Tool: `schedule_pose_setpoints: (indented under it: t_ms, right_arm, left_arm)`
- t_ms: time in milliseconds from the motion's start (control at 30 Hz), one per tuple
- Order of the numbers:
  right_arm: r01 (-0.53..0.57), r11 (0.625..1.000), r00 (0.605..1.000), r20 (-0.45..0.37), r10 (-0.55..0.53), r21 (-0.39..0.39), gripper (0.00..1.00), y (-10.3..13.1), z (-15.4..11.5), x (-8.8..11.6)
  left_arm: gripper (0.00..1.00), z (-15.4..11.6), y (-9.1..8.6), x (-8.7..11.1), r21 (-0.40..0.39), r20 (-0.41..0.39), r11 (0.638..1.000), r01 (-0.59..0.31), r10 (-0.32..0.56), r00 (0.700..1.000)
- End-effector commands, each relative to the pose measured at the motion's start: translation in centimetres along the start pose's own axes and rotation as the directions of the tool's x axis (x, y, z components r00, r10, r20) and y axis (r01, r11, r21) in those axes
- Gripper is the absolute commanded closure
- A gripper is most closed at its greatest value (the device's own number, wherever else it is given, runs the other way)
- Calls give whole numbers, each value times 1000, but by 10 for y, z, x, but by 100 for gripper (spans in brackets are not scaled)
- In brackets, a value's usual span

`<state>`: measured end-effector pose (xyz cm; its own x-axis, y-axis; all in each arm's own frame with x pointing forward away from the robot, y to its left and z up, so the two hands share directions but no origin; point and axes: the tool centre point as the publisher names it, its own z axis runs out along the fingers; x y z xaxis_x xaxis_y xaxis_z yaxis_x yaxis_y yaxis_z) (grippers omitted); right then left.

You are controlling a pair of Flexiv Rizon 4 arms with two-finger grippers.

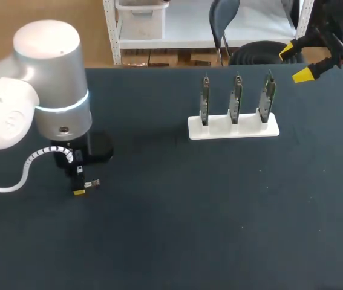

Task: Pick up the optical module with the left hand, and insert it into the network port with the right hand.

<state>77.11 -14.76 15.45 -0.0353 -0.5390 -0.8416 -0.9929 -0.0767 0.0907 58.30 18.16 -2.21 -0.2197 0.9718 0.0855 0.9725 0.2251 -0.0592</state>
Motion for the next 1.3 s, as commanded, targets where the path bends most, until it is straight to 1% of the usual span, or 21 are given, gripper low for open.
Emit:
schedule_pose_setpoints:
  t_ms: [33,200,300,367,500,600,667,833,933,967,1033,1100,1133,1167,1233,1300]
  right_arm:
    - [2,1000,1000,-1,-2,5,0,2,1,0]
    - [2,1000,1000,-1,-2,5,0,2,1,0]
    - [2,1000,1000,-1,-2,5,0,2,1,0]
    - [2,1000,1000,-1,-2,5,0,2,1,0]
    - [2,1000,1000,-1,-2,5,0,2,1,0]
    - [2,1000,1000,-1,-2,5,0,2,1,0]
    - [2,1000,1000,-1,-2,5,0,2,1,0]
    - [2,1000,1000,-1,-2,5,0,2,1,0]
    - [2,1000,1000,-1,-2,5,0,2,1,0]
    - [2,1000,1000,-1,-2,5,0,2,1,0]
    - [2,1000,1000,-1,-2,5,0,2,1,0]
    - [2,1000,1000,-1,-2,5,0,2,1,0]
    - [2,1000,1000,-1,-2,5,0,2,1,0]
    - [2,1000,1000,-1,-2,5,0,2,1,0]
    - [2,1000,1000,-1,-2,5,0,2,1,0]
    - [2,1000,1000,-1,-2,5,0,2,1,0]
  left_arm:
    - [100,14,6,-6,5,-9,1000,1,-1,1000]
    - [100,8,18,-12,-13,-9,1000,2,-2,1000]
    - [100,-5,31,-21,-55,-1,998,12,-12,1000]
    - [100,-16,43,-27,-92,12,995,39,-38,999]
    - [100,-42,70,-43,-174,74,981,82,-70,995]
    - [100,-60,90,-60,-225,132,970,91,-62,989]
    - [100,-70,102,-72,-257,170,963,83,-39,985]
    - [100,-98,126,-109,-309,272,946,100,-13,962]
    - [100,-114,139,-135,-325,339,939,114,3,941]
    - [100,-119,142,-146,-348,340,931,110,16,940]
    - [100,-131,149,-166,-358,392,927,115,37,919]
    - [100,-144,155,-186,-380,427,917,121,58,903]
    - [100,-152,158,-196,-380,466,916,132,66,882]
    - [100,-158,161,-204,-381,492,914,140,72,868]
    - [100,-168,166,-218,-397,514,906,147,86,853]
    - [100,-181,170,-237,-403,555,902,152,109,825]
